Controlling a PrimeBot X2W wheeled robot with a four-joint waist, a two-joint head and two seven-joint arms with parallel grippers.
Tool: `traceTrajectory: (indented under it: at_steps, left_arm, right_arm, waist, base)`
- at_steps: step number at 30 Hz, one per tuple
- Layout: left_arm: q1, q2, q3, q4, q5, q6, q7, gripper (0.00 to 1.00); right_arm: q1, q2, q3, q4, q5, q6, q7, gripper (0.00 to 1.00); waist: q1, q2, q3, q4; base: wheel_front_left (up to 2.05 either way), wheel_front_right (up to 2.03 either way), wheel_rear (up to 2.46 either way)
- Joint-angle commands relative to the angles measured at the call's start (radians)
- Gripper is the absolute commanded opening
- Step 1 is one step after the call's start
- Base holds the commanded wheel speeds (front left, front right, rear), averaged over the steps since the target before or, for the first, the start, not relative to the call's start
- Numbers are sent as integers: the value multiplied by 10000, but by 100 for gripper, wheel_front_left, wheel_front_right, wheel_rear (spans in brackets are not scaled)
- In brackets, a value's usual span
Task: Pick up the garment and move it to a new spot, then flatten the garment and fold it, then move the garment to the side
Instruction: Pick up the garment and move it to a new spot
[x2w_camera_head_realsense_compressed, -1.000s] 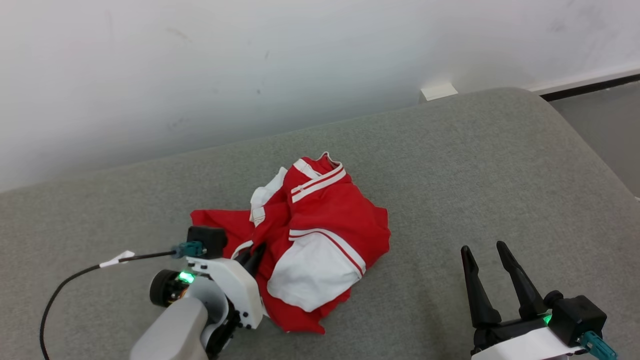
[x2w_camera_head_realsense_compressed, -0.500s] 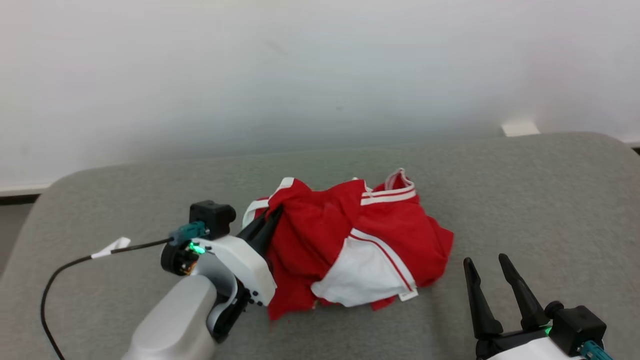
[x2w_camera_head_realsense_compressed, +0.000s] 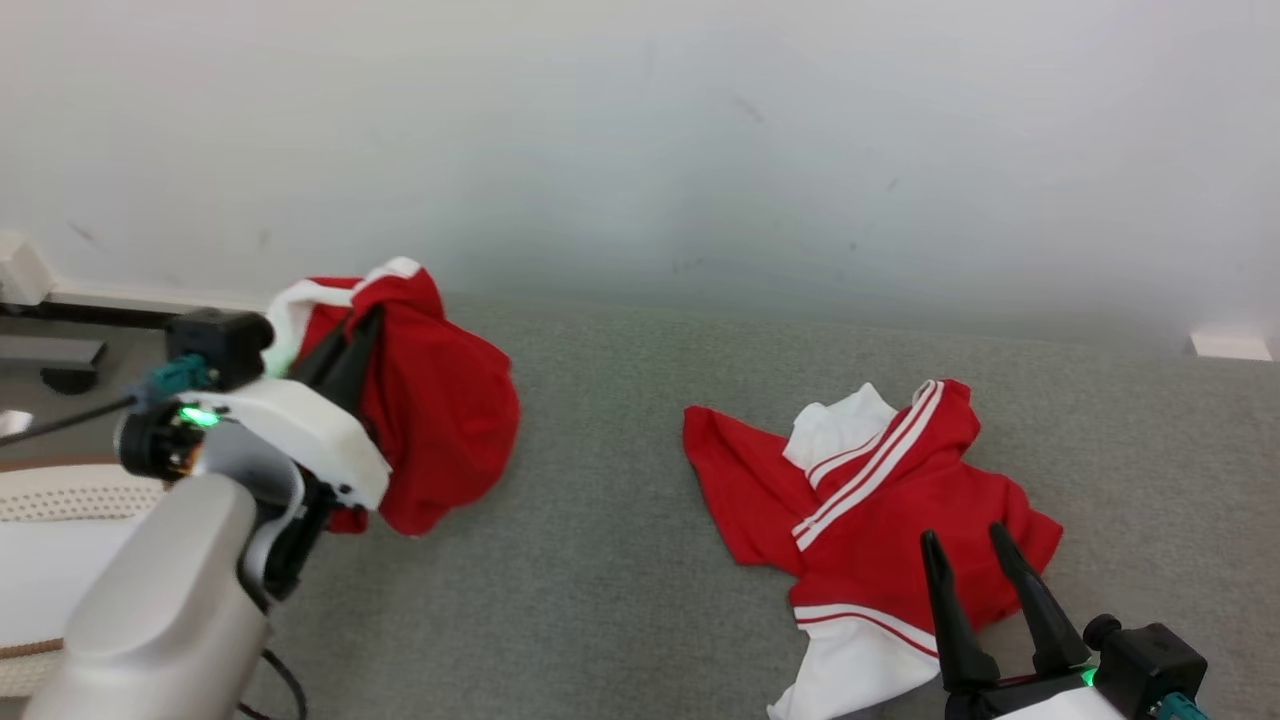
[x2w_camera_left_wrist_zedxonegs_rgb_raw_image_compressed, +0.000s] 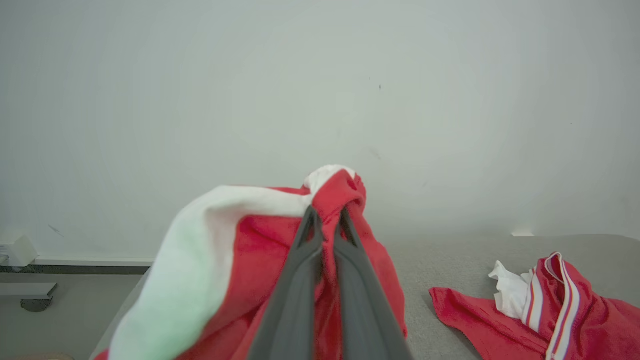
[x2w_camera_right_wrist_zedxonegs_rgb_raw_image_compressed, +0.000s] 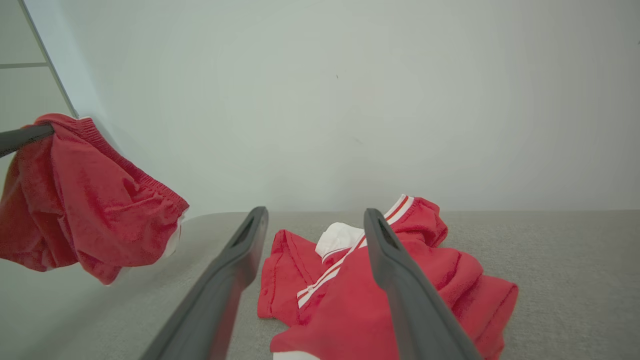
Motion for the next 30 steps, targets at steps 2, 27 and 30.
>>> traceTrajectory:
  at_steps: [2,27,30]
  left_arm:
    - [-261,437,322,-73,-234,107,190,0]
    - [-1100,-135,735,4790,-1736,-658,-118,100]
    - [-1159,-139,519,5061,-1691,-673,-343,100]
  right_arm:
    - [111,-40,42,-4,54,-18,11,100]
    - [-1138,-41,514,162,-100,-18,11,100]
    - [-1107,-38,455,164,-64,-18,11,100]
  waist:
    - [0,0,129,442]
    - [0,0,1852,427]
    - [0,0,1780,325]
  base:
    - [0,0,0]
    - [0,0,0]
    - [0,0,0]
